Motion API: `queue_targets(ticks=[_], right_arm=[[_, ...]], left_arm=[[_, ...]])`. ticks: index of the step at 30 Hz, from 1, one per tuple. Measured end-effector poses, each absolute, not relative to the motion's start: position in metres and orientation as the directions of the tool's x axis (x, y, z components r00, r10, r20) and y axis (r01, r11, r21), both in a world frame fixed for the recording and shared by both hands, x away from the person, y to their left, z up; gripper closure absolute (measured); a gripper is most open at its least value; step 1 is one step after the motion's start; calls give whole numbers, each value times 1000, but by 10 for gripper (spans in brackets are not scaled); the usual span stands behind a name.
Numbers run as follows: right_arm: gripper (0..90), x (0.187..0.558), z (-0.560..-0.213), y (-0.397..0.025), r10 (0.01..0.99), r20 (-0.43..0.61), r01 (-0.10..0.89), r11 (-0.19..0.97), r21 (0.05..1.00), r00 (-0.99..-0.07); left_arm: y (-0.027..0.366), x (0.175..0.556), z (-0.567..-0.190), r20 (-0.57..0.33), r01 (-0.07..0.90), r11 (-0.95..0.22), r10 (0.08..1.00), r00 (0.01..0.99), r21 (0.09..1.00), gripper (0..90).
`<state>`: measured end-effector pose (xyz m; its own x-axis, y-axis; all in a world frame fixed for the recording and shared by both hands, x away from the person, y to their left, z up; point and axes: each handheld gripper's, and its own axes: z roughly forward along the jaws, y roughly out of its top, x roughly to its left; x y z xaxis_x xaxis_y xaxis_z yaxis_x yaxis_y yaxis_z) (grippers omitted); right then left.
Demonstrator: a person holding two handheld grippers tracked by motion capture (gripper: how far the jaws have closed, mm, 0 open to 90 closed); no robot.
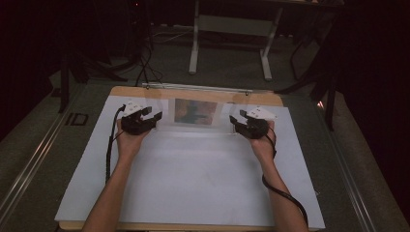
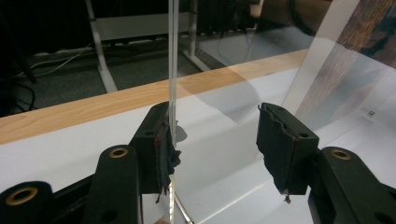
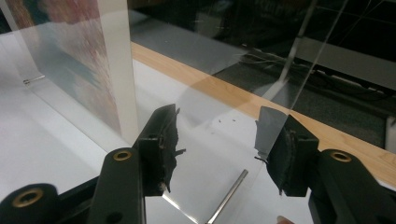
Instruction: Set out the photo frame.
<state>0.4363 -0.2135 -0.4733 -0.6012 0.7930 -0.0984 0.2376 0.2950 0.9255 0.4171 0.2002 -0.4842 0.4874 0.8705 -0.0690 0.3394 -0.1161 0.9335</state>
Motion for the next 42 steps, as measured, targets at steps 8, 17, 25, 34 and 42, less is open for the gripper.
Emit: queue_targets(ticks=[8, 17, 25, 34, 42], right_arm=[[464, 442, -473, -212, 802, -82, 253, 282, 925, -592], [463, 447, -470, -212, 808, -54, 283, 267, 921, -587], [463, 439, -469, -217, 819, -33, 302, 248, 921, -573], [460, 413, -467, -230, 822, 33, 323, 186, 928, -569], [446, 403, -467, -235, 820, 28, 332, 200, 922, -572]], left_arm=[[198, 423, -484, -76, 349, -106, 879, 470, 931, 455], [198, 430, -481, -109, 378, -84, 881, 461, 922, 451], [192, 426, -478, -129, 391, -71, 877, 464, 918, 454], [186, 404, -473, -178, 386, -18, 866, 467, 922, 493], [178, 386, -472, -136, 391, -68, 872, 471, 918, 493]])
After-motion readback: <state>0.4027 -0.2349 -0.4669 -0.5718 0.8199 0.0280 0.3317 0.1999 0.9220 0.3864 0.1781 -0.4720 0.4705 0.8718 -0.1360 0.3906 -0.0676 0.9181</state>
